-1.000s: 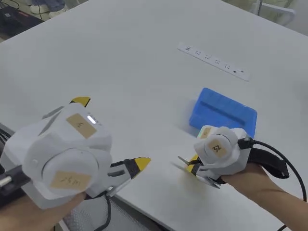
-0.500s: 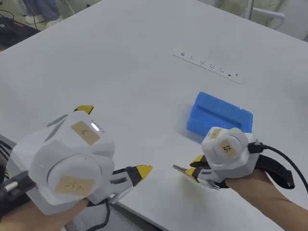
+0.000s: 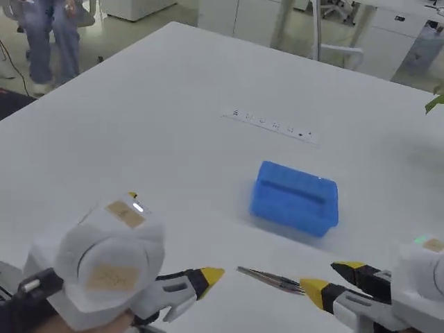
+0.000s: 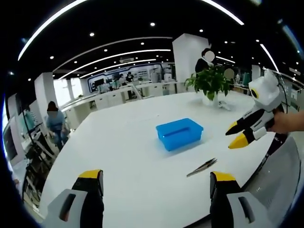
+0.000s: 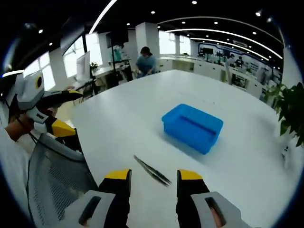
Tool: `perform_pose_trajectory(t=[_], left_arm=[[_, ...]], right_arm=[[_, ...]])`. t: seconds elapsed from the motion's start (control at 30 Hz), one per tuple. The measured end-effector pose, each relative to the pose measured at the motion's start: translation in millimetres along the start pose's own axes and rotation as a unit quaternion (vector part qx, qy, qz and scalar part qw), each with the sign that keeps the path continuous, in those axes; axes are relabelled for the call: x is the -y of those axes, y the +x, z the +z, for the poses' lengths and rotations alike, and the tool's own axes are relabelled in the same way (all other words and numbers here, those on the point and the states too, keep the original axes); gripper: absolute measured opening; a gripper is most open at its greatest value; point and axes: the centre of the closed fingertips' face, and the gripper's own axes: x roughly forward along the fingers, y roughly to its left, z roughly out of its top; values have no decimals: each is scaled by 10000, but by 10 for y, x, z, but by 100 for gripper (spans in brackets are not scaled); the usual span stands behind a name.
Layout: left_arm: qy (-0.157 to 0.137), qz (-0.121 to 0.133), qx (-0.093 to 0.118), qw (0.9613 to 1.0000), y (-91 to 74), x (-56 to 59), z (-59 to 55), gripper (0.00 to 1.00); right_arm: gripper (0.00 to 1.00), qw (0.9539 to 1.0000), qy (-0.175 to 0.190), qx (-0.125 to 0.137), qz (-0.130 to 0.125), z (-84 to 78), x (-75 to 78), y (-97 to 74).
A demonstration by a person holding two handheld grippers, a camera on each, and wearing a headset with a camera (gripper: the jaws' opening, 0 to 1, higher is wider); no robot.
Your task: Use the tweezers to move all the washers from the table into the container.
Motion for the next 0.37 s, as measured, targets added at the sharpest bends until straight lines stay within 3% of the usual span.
perform_pose_trajectory(t=[0.1, 0.2, 0.37], left_arm=[[-4, -67, -23, 10000, 23, 37, 10, 97], [133, -87, -55, 9999, 43, 58, 15, 97], [64, -115, -44, 9999, 77, 57, 29, 99]], right_arm=[[41, 9994, 214, 131, -251, -52, 76, -175], [50, 9965, 520, 373, -547, -83, 170, -339], [63, 9913, 821, 568, -856, -153, 266, -513]])
